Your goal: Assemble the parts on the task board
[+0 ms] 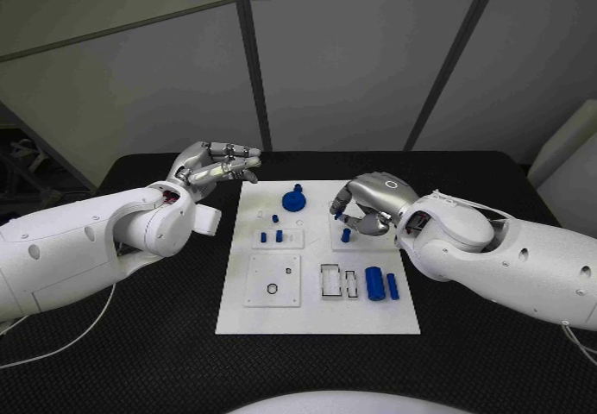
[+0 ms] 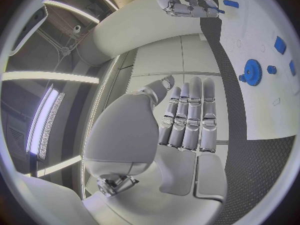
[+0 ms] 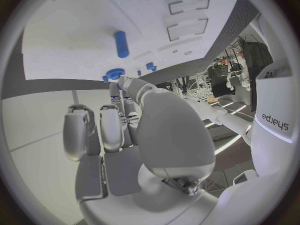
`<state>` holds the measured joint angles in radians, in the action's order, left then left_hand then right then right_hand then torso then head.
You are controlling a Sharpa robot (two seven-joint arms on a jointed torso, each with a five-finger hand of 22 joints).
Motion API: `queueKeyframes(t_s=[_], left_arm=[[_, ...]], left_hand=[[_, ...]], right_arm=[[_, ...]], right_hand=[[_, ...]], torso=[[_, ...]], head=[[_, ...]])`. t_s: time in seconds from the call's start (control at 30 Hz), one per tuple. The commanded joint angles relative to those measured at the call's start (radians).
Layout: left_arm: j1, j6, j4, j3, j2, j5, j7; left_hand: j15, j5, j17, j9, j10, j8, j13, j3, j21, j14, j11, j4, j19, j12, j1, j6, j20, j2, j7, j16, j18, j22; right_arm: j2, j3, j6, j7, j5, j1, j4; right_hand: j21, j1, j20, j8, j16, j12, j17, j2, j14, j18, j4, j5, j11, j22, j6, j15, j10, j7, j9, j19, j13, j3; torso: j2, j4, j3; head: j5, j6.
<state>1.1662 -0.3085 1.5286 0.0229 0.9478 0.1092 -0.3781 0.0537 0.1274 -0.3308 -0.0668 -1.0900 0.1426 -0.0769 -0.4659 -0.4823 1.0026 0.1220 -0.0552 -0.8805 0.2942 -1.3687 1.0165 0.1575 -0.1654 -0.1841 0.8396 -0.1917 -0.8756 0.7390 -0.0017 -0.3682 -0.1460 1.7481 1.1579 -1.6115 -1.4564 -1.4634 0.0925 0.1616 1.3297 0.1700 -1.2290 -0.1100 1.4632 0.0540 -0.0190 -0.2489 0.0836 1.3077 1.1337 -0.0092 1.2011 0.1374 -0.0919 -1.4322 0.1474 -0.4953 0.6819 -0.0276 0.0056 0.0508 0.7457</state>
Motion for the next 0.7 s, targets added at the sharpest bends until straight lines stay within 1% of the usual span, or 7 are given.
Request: queueKeyframes(t_s=[0.03,0.13,0.27,0.4,0.47,0.57,0.7], left_arm=[[0.001,0.014,-0.002,0.001,-0.005,-0.005,-0.008],[0.001,0.015,-0.004,0.001,-0.010,-0.005,-0.007],[0.001,0.016,-0.004,0.001,-0.015,-0.005,-0.006],[0.001,0.017,-0.005,0.001,-0.020,-0.005,-0.004],[0.001,0.017,-0.006,0.001,-0.022,-0.005,-0.003],[0.001,0.018,-0.006,0.001,-0.026,-0.005,-0.003],[0.001,0.019,-0.007,0.001,-0.028,-0.005,-0.002]], left_hand=[[0.002,0.006,0.002,0.001,0.006,-0.004,0.001,-0.002,0.005,0.002,0.001,-0.005,-0.002,0.005,0.000,-0.002,0.004,0.006,-0.008,-0.007,0.011,0.001],[0.002,0.006,0.002,0.002,0.007,-0.004,0.001,-0.001,0.005,0.002,0.001,-0.005,-0.002,0.005,0.000,-0.003,0.004,0.006,-0.008,-0.007,0.011,0.001],[0.003,0.006,0.003,0.002,0.008,-0.004,0.001,-0.001,0.006,0.003,0.001,-0.005,-0.002,0.005,0.000,-0.003,0.004,0.006,-0.009,-0.008,0.012,0.001],[0.003,0.006,0.003,0.002,0.008,-0.004,0.001,-0.001,0.006,0.003,0.001,-0.005,-0.002,0.005,0.000,-0.003,0.004,0.006,-0.009,-0.008,0.012,0.001],[0.003,0.006,0.003,0.002,0.008,-0.004,0.001,-0.001,0.006,0.003,0.001,-0.005,-0.002,0.005,0.000,-0.003,0.004,0.006,-0.009,-0.008,0.012,0.001],[0.003,0.006,0.003,0.002,0.009,-0.004,0.001,0.000,0.006,0.003,0.002,-0.005,-0.002,0.005,0.001,-0.004,0.005,0.006,-0.010,-0.008,0.012,0.002],[0.003,0.006,0.003,0.002,0.009,-0.004,0.001,0.000,0.006,0.003,0.002,-0.005,-0.002,0.005,0.001,-0.004,0.005,0.006,-0.010,-0.008,0.012,0.002]], right_arm=[[-0.024,0.001,-0.029,0.019,-0.022,0.001,-0.011],[-0.058,0.000,-0.019,0.024,-0.033,-0.004,-0.009],[-0.091,0.000,-0.003,0.029,-0.043,-0.034,-0.005],[-0.120,0.000,0.013,0.033,-0.051,-0.060,0.007],[-0.133,-0.002,0.023,0.034,-0.055,-0.071,0.014],[-0.144,-0.024,0.035,0.037,-0.059,-0.083,0.017],[-0.153,-0.035,0.051,0.038,-0.061,-0.092,0.022]], right_hand=[[-0.006,0.007,0.001,-0.001,0.003,0.000,0.001,-0.003,0.048,-0.011,-0.003,-0.005,-0.021,0.104,0.007,-0.006,0.029,-0.003,-0.002,-0.008,0.001,-0.003],[-0.006,0.008,0.001,-0.001,0.003,-0.001,0.001,-0.003,0.048,-0.011,-0.004,-0.007,-0.021,0.104,0.007,-0.006,0.029,-0.002,-0.002,-0.008,0.001,-0.004],[-0.006,0.009,0.001,-0.002,0.003,-0.002,0.002,-0.003,0.048,-0.011,-0.004,-0.009,-0.020,0.104,0.007,-0.006,0.030,-0.002,-0.002,-0.007,0.001,-0.004],[-0.006,0.010,0.001,-0.002,0.003,-0.003,0.002,-0.004,0.048,-0.011,-0.004,-0.010,-0.020,0.104,0.007,-0.006,0.030,-0.002,-0.002,-0.007,0.001,-0.004],[-0.006,0.010,0.001,-0.002,0.003,-0.003,0.002,-0.004,0.048,-0.011,-0.004,-0.010,-0.020,0.104,0.007,-0.006,0.030,-0.002,-0.002,-0.007,0.001,-0.004],[-0.005,0.010,0.001,-0.003,0.003,-0.004,0.002,-0.004,0.048,-0.010,-0.005,-0.011,-0.020,0.103,0.007,-0.006,0.029,-0.001,-0.002,-0.006,0.001,-0.004],[-0.006,0.011,0.002,-0.004,0.003,-0.005,0.002,-0.004,0.048,-0.010,-0.005,-0.011,-0.020,0.104,0.006,-0.006,0.029,-0.001,-0.002,-0.007,0.001,-0.004]], torso=[[0.000,0.0026,-0.0003],[0.000,0.0014,-0.0017],[0.000,0.0014,-0.0034],[0.001,0.0019,-0.0010],[0.002,0.0013,-0.0016],[0.001,0.0018,-0.0021],[0.000,0.0007,-0.0011]], head=[[0.008,0.000],[0.015,0.003],[0.022,0.006],[0.030,0.012],[0.035,0.014],[0.039,0.018],[0.044,0.022]])
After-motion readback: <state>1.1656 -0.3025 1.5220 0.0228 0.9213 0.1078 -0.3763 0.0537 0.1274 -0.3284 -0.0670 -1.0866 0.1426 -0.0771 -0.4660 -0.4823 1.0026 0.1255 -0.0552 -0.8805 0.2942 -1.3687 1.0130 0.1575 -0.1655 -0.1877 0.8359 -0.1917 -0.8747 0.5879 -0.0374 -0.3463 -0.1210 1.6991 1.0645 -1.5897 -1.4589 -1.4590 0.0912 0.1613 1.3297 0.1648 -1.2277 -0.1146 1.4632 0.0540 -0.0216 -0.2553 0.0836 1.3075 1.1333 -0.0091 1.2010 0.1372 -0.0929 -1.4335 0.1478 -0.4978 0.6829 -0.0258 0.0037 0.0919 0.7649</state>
